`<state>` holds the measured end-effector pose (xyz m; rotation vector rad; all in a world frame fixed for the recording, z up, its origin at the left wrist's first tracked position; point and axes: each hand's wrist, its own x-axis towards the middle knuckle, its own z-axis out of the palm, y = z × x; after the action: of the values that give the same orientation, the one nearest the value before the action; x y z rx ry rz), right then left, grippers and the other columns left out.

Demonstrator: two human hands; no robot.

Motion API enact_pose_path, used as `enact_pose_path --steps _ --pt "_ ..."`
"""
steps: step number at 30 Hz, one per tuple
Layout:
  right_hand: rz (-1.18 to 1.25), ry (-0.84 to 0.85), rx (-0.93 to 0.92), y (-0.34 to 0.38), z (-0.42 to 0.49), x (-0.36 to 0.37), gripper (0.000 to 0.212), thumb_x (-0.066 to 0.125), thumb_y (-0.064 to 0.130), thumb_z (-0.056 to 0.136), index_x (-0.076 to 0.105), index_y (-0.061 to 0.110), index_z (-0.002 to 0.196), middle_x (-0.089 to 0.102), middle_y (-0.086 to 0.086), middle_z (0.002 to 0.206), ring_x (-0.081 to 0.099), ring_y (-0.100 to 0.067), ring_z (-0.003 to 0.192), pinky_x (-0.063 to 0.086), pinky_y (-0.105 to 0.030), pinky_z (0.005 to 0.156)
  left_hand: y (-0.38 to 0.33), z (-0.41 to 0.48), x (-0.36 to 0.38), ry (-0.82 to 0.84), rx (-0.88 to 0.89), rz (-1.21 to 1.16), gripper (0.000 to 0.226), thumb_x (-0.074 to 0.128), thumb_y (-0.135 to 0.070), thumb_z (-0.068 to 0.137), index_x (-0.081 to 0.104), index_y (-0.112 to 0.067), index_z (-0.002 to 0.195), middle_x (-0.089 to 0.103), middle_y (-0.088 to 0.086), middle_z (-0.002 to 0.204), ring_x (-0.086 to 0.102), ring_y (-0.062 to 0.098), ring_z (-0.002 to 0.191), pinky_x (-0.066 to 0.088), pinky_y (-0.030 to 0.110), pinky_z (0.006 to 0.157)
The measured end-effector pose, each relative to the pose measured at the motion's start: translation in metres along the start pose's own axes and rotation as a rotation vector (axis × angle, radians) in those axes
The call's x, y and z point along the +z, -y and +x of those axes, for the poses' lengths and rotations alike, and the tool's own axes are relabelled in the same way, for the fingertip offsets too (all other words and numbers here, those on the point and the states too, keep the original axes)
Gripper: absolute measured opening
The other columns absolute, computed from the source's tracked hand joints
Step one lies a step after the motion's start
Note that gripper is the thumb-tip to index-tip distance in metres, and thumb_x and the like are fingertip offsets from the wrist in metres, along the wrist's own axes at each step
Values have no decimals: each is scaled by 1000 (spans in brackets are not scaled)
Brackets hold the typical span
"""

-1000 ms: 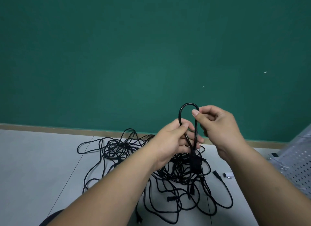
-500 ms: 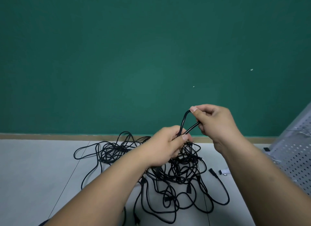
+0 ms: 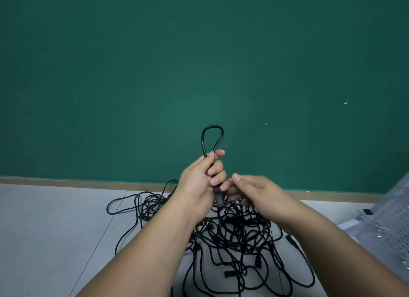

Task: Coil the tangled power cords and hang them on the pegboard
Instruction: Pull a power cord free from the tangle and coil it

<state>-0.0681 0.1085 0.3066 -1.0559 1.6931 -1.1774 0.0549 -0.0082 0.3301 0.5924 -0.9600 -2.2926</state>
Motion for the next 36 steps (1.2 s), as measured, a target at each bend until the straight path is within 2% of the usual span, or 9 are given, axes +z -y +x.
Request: enact_pose_path --steps 8,12,14,16,20,23,26,31,36 --pt "-189 266 41 -20 1 3 23 73 53 94 73 32 103 77 3 108 68 -27 101 52 -47 103 -22 37 -18 -172 132 -130 23 39 -15 115 60 -10 106 27 -6 62 24 7 47 27 21 40" --pt "-212 172 11 -31 9 14 45 78 65 81 58 47 118 68 23 129 63 -1 122 48 -39 113 -22 42 -22 -125 81 -282 23 40 -18 115 60 -10 107 25 -6 65 22 8 48 29 22 43" --pt "-200 262 11 -33 13 21 40 79 50 90 59 37 122 73 22 108 69 -6 105 50 -35 106 -18 43 -21 -143 116 -205 22 40 -18 115 60 -10 108 26 -4 65 23 10 50 30 24 46" --pt "-227 300 7 -30 16 21 18 76 33 98 66 26 112 65 18 75 68 -16 76 53 -39 83 -17 45 -24 -216 206 41 22 38 -17 116 58 -12 109 28 -4 65 24 11 51 29 25 47" --pt "-453 107 -116 -15 19 -1 6 72 35 100 73 31 96 58 12 62 47 -8 57 42 -31 61 -19 50 -41 -273 364 655 23 38 -24 115 59 -21 106 35 -10 63 26 12 51 27 27 48" --pt "-472 1 -178 -6 16 -29 8 76 35 96 76 43 97 70 -4 76 56 -30 67 52 -41 66 -17 51 -56 -196 404 983 21 42 -40 109 62 -37 102 45 -16 64 39 14 55 39 36 57" --pt "-405 -165 -266 -1 10 -44 13 87 32 86 79 40 93 73 6 80 58 -32 75 54 -43 73 -11 42 -52 -66 341 1182 26 47 -53 107 62 -31 105 49 -12 69 47 13 60 45 39 64" --pt "-441 -459 -416 9 5 -41 30 95 35 72 75 37 94 70 20 85 50 -11 73 40 -20 66 16 19 -25 265 121 1201 37 51 -62 104 61 -31 121 63 -16 93 58 -6 76 47 22 74" --pt "-437 -561 -411 7 3 -40 33 93 35 77 69 33 100 62 15 97 59 -10 81 44 -11 71 30 12 -14 413 -38 851 27 50 -43 108 57 -17 112 56 -2 86 44 10 69 36 25 55"
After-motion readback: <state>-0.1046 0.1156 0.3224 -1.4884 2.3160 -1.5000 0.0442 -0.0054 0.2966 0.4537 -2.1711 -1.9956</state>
